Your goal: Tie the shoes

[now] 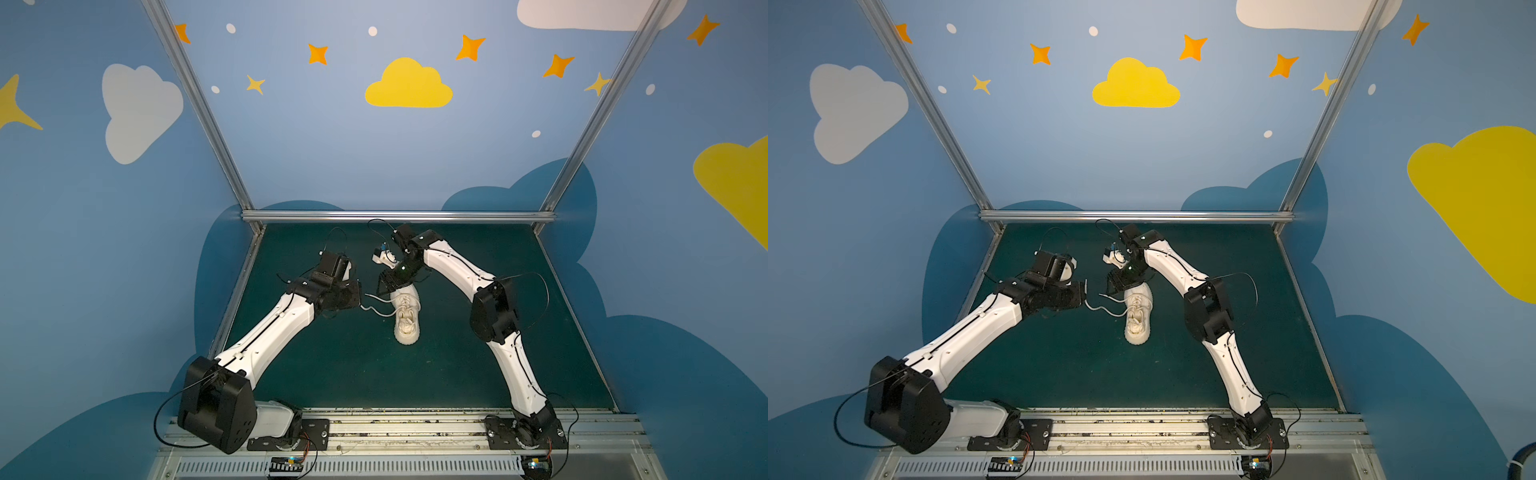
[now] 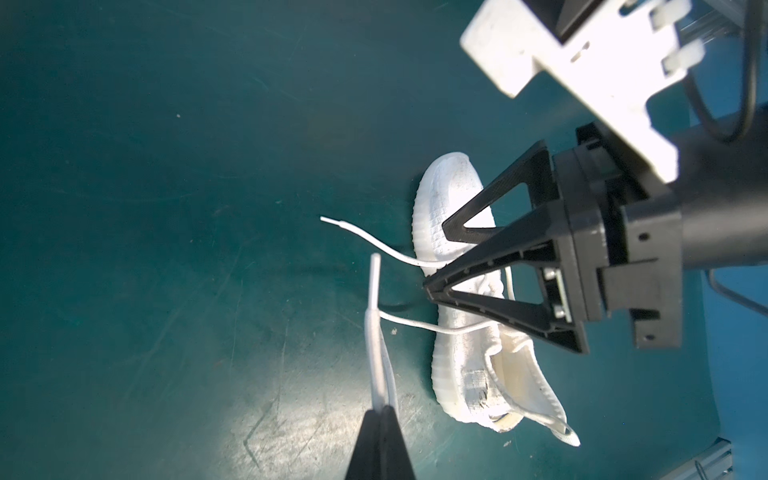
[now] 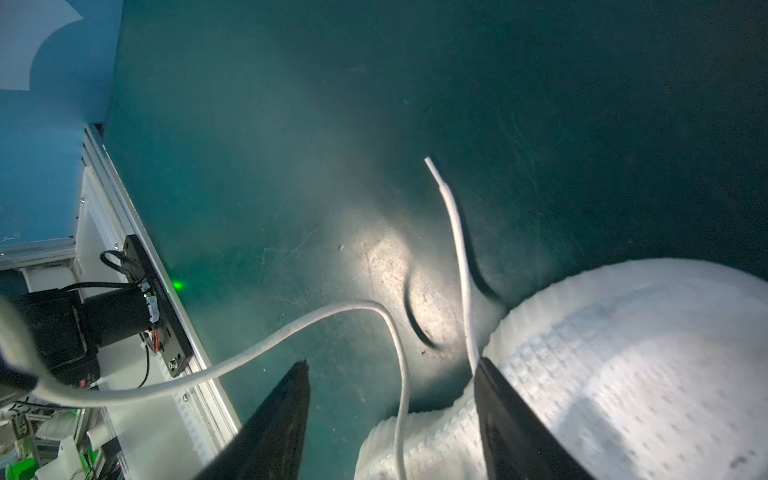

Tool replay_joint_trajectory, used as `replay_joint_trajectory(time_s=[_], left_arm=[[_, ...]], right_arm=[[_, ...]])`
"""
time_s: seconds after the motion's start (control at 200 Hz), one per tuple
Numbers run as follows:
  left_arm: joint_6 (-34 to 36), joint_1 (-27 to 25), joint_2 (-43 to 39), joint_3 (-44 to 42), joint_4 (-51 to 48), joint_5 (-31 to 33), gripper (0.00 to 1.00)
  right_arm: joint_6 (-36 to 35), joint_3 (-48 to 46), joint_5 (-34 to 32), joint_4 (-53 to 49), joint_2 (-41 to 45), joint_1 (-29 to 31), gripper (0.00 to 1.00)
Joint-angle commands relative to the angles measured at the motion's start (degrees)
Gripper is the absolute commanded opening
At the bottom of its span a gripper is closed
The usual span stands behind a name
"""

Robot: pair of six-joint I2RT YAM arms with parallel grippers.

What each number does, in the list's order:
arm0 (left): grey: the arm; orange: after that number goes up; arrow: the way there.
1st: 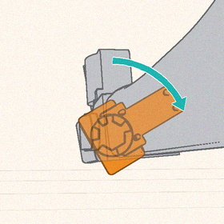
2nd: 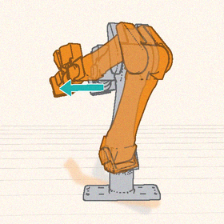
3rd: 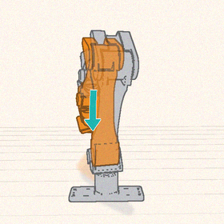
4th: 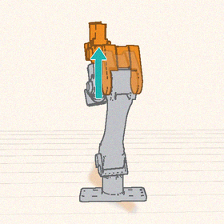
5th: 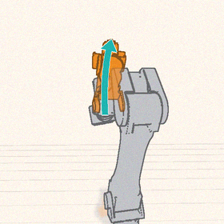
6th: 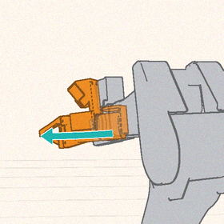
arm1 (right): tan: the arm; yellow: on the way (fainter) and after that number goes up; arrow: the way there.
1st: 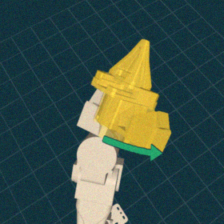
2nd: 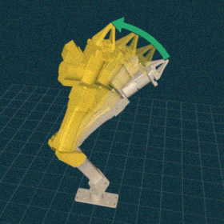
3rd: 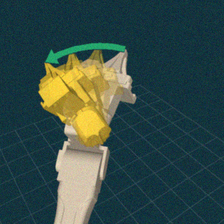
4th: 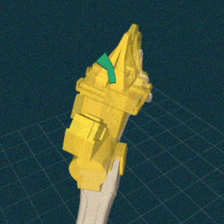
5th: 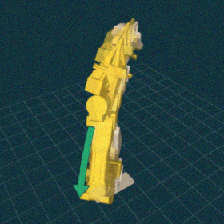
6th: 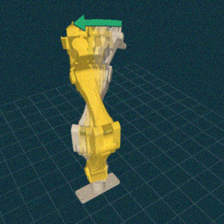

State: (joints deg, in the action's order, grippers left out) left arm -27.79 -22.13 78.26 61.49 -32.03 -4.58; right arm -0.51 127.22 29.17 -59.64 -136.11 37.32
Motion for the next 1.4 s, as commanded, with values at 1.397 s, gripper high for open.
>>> replay_joint_trajectory(time_s=[1.397], left_arm=[[23.94, -24.52, 65.43, 82.01, -29.45, -11.09, 0.28]], right_arm=[[14.62, -58.18, -1.92, 22.92, 45.88, -41.55, 0.64]])
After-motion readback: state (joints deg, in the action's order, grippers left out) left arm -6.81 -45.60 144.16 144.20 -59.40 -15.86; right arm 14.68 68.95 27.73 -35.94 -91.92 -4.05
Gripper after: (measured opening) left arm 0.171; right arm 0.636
